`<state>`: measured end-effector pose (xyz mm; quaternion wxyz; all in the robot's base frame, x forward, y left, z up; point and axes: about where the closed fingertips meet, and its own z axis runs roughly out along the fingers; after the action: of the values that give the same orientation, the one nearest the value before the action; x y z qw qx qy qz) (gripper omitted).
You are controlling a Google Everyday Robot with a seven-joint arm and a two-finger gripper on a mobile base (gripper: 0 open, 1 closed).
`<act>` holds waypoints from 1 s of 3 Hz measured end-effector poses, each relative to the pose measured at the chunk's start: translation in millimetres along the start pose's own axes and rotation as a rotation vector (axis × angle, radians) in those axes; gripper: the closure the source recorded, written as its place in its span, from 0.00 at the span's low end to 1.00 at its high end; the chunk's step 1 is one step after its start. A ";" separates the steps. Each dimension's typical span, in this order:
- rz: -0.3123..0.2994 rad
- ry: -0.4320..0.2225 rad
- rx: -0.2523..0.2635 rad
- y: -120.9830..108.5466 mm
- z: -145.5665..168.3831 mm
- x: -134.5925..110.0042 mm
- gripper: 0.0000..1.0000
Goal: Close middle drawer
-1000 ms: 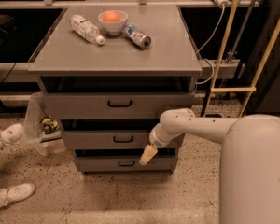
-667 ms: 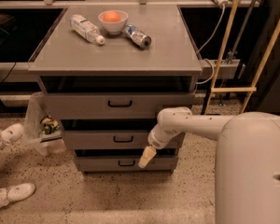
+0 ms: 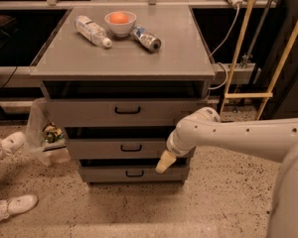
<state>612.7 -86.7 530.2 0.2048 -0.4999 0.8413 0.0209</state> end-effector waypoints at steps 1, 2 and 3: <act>-0.112 -0.075 0.150 4.2 -50.6 -35.6 0.00; -0.214 -0.072 0.225 44.4 -102.3 -32.7 0.00; -0.187 0.073 0.329 82.2 -161.3 44.6 0.00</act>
Offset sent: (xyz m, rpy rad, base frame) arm -0.4114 -0.0005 0.0703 -0.0600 0.0342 -0.9741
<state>472.2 -121.4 647.6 0.2541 -0.5360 0.7902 -0.1539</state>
